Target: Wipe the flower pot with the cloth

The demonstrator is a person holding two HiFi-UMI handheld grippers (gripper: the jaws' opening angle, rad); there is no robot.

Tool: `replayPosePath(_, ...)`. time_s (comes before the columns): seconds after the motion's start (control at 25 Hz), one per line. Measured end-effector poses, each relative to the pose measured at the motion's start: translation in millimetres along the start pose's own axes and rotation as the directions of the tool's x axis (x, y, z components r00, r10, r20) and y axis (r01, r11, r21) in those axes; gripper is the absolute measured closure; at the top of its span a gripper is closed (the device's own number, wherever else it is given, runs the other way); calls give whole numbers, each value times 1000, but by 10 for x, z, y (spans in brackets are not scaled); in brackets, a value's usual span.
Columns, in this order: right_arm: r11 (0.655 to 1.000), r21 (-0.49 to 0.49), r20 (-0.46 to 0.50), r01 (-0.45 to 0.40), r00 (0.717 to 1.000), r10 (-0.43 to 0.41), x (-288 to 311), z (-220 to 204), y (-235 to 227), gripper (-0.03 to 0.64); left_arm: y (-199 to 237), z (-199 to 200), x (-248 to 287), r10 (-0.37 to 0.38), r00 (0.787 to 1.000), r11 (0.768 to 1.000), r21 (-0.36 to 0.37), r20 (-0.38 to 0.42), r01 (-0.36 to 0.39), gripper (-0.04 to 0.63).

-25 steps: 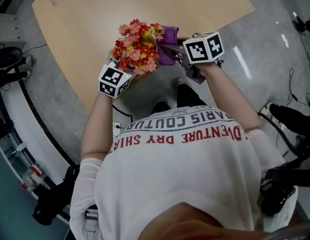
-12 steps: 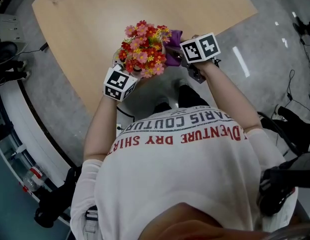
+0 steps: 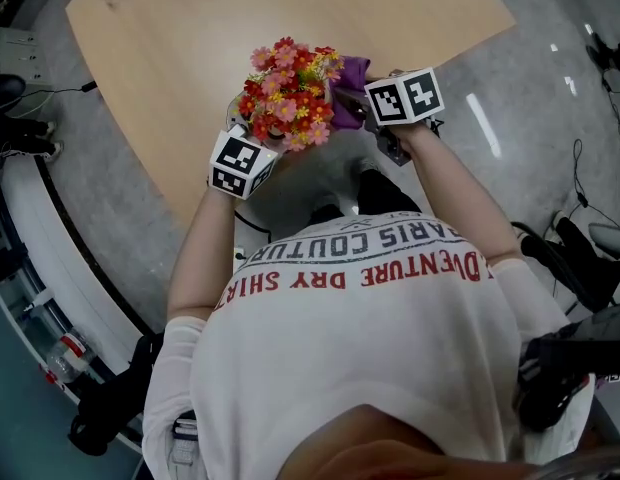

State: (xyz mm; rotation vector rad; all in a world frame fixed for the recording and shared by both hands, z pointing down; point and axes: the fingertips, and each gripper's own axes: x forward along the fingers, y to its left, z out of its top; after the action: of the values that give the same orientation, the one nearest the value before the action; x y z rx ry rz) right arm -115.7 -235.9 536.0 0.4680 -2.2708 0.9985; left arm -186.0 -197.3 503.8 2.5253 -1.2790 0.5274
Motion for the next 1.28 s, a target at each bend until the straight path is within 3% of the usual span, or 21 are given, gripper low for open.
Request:
replayPosePath(0.2, 1000, 4, 20, -8, 1000, 8, -54, -95, -32, 560, 2, -66, -148, 103, 993, 990, -103, 57, -96, 115)
replayPosePath(0.32, 1000, 4, 15, -17, 1000, 17, -104, -118, -30, 560, 28, -86, -225, 215, 974, 967, -151, 68, -203, 115)
replayPosePath(0.56, 1000, 2, 14, -30, 999, 30, -184, -189, -51, 560, -176, -153, -190, 409, 905, 879, -316, 115, -357, 115)
replayPosePath(0.72, 999, 3, 10, -39, 999, 39, -298, -168, -177, 560, -205, -160, 11, 507, 860, 832, -297, 62, -469, 115)
replayPosePath(0.84, 999, 3, 8, -50, 999, 50, -349, -169, -230, 560, -123, -162, 61, 579, 814, 780, -311, 34, -542, 115)
replayPosePath(0.92, 998, 5, 11, -58, 998, 58, -377, -171, -243, 560, -79, -164, 60, 601, 799, 761, -314, 15, -567, 115)
replayPosePath(1.16, 997, 16, 21, -69, 997, 69, -427, -193, -250, 560, -37, -160, 24, 589, 808, 768, -319, 11, -555, 124)
replayPosePath(1.28, 996, 12, 23, -84, 996, 84, -433, -204, -166, 560, -65, -160, 0, 564, 825, 787, -307, 10, -535, 127)
